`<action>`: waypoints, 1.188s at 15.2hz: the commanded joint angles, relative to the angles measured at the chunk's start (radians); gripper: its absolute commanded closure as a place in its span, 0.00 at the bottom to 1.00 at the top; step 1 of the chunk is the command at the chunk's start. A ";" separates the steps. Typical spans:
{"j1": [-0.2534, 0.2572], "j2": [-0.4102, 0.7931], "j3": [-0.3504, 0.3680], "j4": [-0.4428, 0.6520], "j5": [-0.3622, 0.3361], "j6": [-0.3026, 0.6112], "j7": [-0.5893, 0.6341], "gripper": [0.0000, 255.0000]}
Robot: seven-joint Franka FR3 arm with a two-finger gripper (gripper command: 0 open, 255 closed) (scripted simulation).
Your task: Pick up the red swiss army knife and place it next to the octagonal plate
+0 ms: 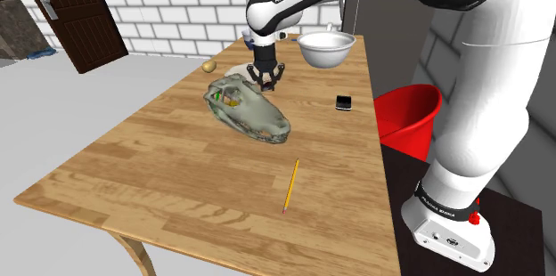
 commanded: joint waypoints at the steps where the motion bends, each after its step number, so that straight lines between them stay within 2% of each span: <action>1: 0.017 0.090 0.001 0.117 -0.022 -0.029 0.013 1.00; 4: 0.047 0.228 -0.006 0.321 -0.054 -0.099 0.028 1.00; 7: 0.088 0.388 -0.018 0.576 -0.084 -0.196 0.035 1.00; 8: 0.105 0.452 -0.022 0.683 -0.093 -0.239 0.034 1.00; 9: 0.144 0.592 -0.033 0.925 -0.110 -0.339 0.028 1.00; 18: 0.128 0.578 -0.035 0.777 -0.109 -0.207 0.034 1.00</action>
